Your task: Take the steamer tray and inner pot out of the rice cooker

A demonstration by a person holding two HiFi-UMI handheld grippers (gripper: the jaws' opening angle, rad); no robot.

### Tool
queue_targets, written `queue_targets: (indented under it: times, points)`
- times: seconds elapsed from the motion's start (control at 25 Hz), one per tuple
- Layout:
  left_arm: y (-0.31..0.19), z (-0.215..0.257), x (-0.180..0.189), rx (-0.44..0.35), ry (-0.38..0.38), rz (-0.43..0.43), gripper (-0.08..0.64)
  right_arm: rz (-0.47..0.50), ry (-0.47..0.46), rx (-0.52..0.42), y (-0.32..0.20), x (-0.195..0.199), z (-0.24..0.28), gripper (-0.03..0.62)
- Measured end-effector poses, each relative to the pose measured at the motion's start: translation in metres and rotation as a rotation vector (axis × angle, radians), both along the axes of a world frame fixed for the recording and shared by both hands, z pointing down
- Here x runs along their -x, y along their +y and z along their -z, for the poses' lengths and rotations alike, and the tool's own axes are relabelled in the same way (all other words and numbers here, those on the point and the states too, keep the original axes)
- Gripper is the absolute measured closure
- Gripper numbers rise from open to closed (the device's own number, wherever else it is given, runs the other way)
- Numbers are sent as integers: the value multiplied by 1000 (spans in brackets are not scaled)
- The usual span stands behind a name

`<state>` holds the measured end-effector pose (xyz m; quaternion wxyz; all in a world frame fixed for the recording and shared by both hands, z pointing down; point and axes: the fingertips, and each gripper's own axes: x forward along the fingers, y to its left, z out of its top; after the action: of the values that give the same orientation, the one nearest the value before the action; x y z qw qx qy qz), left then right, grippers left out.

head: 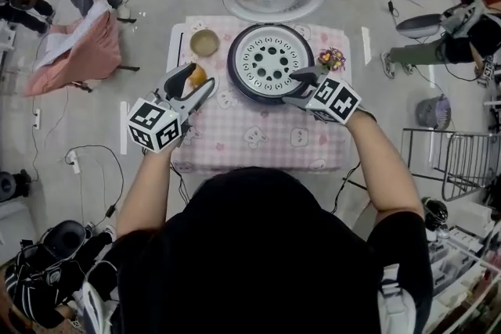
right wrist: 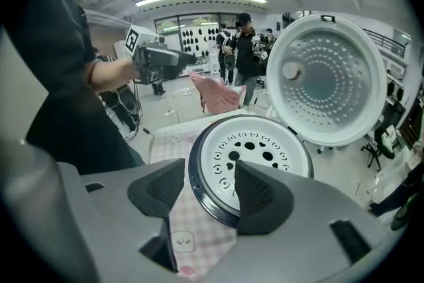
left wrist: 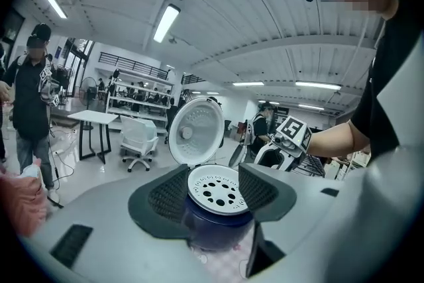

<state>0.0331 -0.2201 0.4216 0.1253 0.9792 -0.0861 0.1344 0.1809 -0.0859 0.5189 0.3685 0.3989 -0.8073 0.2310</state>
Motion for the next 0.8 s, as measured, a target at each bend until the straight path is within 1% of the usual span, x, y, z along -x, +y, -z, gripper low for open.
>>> queue_targets:
  times: [0.12, 0.28, 0.48, 0.64, 0.8]
  points:
    - [1, -6, 5, 16, -8, 23, 302, 80, 24, 63, 5, 5, -18, 342]
    - [2, -15, 8, 41, -8, 47, 302, 170, 55, 124, 5, 8, -42, 342]
    - [5, -22, 12, 71, -4, 75, 302, 310, 137, 199, 9, 13, -68, 345]
    - [9, -25, 15, 52, -21, 83, 302, 437, 235, 257, 12, 15, -84, 348]
    - [15, -33, 16, 58, -29, 92, 302, 526, 279, 303, 16, 19, -95, 347]
